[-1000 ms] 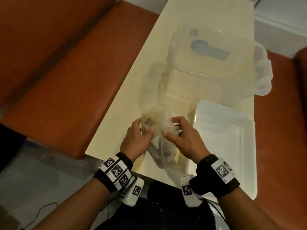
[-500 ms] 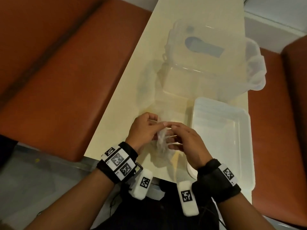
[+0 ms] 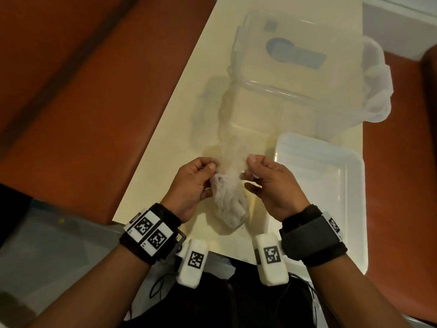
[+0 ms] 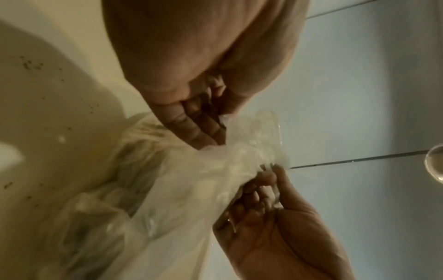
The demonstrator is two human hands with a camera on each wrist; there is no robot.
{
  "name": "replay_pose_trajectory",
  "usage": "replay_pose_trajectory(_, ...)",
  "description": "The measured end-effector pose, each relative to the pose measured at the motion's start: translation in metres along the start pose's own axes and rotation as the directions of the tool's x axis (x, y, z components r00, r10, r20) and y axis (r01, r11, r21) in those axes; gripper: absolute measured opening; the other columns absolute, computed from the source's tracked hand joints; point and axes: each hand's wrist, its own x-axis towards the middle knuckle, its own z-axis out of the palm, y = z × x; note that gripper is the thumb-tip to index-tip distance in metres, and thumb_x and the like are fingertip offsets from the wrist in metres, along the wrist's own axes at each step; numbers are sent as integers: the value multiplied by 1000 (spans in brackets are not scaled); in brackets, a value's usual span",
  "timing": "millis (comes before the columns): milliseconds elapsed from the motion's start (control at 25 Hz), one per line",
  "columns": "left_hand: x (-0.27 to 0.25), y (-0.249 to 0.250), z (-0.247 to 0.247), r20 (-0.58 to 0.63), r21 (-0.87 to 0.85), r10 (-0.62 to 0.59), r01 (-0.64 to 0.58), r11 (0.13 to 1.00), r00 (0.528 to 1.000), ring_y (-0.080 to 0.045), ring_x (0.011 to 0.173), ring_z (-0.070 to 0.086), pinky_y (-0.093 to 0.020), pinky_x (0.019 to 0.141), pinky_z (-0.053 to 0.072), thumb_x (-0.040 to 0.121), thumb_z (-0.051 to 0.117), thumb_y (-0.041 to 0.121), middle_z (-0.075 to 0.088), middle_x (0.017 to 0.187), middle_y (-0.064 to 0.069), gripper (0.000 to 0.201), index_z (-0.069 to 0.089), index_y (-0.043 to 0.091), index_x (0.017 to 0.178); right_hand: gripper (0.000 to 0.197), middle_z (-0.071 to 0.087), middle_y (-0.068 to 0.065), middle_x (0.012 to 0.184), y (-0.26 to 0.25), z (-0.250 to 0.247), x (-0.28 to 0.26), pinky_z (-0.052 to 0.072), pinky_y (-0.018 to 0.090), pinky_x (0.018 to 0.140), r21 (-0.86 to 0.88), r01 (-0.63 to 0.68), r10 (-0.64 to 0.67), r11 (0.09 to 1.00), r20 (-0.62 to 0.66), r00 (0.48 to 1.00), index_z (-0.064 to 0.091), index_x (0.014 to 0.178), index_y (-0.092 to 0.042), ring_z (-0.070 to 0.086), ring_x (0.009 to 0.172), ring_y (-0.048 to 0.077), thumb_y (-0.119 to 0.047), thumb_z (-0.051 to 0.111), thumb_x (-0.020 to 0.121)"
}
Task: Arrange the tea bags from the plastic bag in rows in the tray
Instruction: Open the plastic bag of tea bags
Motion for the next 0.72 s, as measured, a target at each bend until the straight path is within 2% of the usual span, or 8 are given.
replay_pose_trajectory(200,1,-11,-6,-172,72,-1,14,997,985,-13,70,69,-28,54,55,101,53,13,72,87,-3,12,65,15,103,9,58,-1,68,-3,-8,-9,54,34,83,333,-27,28,943,3,1000,62,85,-18,68,73,15,-25,66,88)
replay_pose_trajectory(320,-1,-12,-10,-218,121,32,-5,993,975,-17,76,71,-28,53,54,100,53,12,75,93,-6,13,63,17,107,26,62,0,77,-3,-14,-13,56,32,77,450,22,-30,893,11,1000,64,99,-17,67,74,14,-34,70,81)
replay_pose_trajectory(360,-3,-12,-9,-203,86,18,0,996,979,-16,75,71,-29,53,54,101,54,12,75,93,-5,13,63,18,108,39,63,0,85,0,-16,-12,56,31,75,370,30,-36,928,8,999,62,109,-17,67,78,15,-38,72,77)
replay_pose_trajectory(440,-7,-9,-5,-142,38,-2,7,999,990,-12,71,70,-28,53,54,100,54,12,74,89,-3,14,63,19,108,65,66,5,105,12,-13,-10,56,31,73,2,-16,16,1000,40,999,57,126,-16,67,86,19,-43,81,72)
replay_pose_trajectory(520,-12,-12,5,-50,115,18,-13,993,999,-11,70,69,-27,54,54,99,56,13,74,88,-1,11,62,17,108,58,69,10,112,24,-1,-9,56,35,79,-323,23,14,946,111,994,64,121,-16,69,96,27,-45,82,75)
replay_pose_trajectory(560,-14,-13,10,-11,167,37,-35,985,999,-11,71,69,-26,55,54,99,57,14,74,89,0,10,62,15,108,50,72,11,109,26,6,-7,57,39,83,-391,71,-34,918,102,994,68,114,-13,70,98,29,-44,80,77)
replay_pose_trajectory(640,-15,-17,14,4,222,63,-62,973,998,-10,67,68,-25,55,53,100,56,13,74,88,-2,8,62,13,105,37,76,11,100,26,12,-1,59,42,85,-343,109,-110,933,17,994,71,106,-7,72,96,29,-35,76,82)
replay_pose_trajectory(720,-12,-17,10,-85,198,53,-35,980,995,-12,63,66,-26,56,55,100,53,8,71,89,-7,11,62,14,101,29,78,6,92,17,7,0,59,34,78,-191,96,-105,977,-38,994,73,103,-5,74,88,22,-29,74,88)
